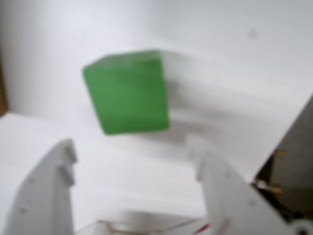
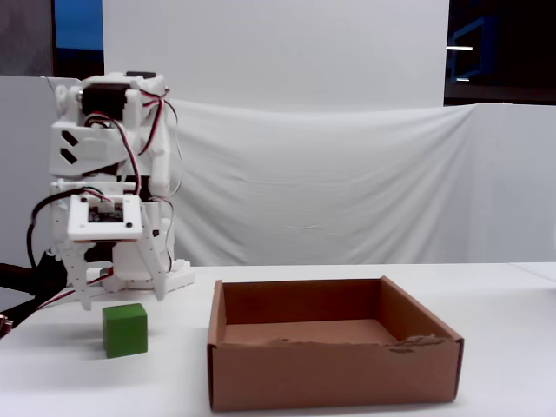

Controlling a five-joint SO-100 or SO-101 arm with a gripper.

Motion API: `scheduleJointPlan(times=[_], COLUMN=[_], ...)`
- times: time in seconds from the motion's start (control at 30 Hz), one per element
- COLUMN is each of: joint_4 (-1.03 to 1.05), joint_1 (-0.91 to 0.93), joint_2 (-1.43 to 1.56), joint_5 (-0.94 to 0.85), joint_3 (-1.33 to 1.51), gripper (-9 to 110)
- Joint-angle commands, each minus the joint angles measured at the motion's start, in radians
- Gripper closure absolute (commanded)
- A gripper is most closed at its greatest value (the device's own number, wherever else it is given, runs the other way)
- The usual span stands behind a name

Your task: Grasp a green cube and put it in a box.

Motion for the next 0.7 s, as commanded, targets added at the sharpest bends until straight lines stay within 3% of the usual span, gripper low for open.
scheduleJointPlan(times=[0.0,0.67], joint_4=[0.002,-0.081], joint_1=[0.021,0.008], joint_2=[-0.011,-0.218], joint_5=[-0.057,-0.063], joint_3=[-0.066,-0.21], gripper=[70,70])
